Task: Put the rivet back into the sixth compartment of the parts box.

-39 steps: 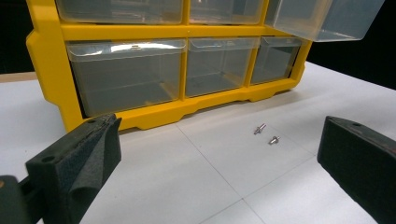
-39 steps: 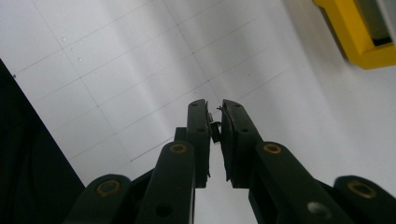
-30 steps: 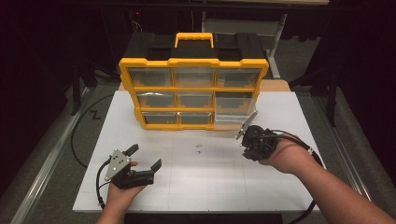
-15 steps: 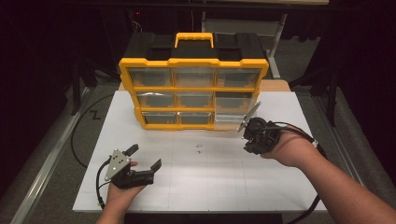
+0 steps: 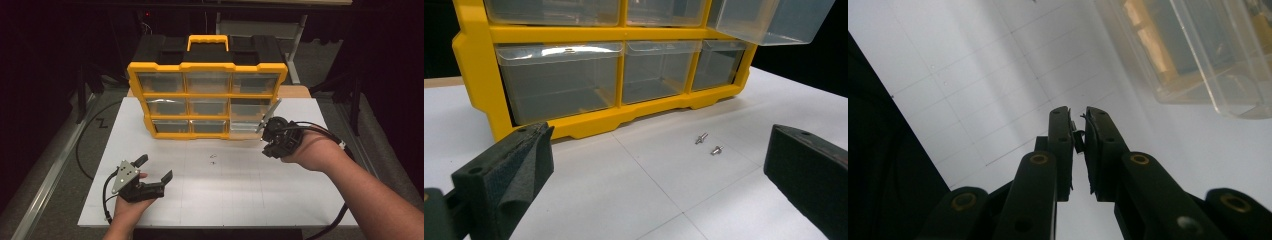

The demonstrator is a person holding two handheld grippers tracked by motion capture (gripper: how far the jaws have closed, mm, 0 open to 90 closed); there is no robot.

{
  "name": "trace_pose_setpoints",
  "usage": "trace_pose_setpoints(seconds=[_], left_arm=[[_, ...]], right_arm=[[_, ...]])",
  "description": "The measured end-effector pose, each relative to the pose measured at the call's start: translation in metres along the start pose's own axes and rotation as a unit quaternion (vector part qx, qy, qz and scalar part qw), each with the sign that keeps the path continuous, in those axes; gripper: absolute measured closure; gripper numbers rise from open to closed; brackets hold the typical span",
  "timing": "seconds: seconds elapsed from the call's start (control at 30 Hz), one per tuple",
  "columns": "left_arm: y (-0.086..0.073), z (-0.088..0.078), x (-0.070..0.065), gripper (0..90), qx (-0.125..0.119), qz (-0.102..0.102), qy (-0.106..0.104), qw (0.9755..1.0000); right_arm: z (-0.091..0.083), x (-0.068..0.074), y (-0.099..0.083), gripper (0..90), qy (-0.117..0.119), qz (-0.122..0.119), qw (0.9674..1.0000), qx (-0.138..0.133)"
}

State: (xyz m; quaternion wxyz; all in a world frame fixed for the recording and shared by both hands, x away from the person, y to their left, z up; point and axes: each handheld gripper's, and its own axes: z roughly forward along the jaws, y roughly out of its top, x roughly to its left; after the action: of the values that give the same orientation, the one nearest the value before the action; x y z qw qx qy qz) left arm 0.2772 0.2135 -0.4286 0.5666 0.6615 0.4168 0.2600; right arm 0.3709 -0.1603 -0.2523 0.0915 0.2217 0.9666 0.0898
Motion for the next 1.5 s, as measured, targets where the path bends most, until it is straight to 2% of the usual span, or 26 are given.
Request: trace_pose_setpoints(seconds=[0.77,1.13,1.5], left_arm=[[0.0,-0.001,0.001,0.4,-0.003,-0.005,0.001,1.0],[0.0,-0.001,0.001,0.4,-0.003,-0.005,0.0,1.0],[0.0,0.0,0.001,0.4,-0.002,-0.005,-0.001,1.0]], right_arm=[[-0.03,-0.011,0.022,84.4,-0.007,-0.002,0.9999,-0.014],[-0.037,-0.019,0.034,84.3,-0.012,0.003,0.9997,-0.02],[-0.038,-0.025,0.047,84.4,-0.016,-0.002,0.9997,-0.019]])
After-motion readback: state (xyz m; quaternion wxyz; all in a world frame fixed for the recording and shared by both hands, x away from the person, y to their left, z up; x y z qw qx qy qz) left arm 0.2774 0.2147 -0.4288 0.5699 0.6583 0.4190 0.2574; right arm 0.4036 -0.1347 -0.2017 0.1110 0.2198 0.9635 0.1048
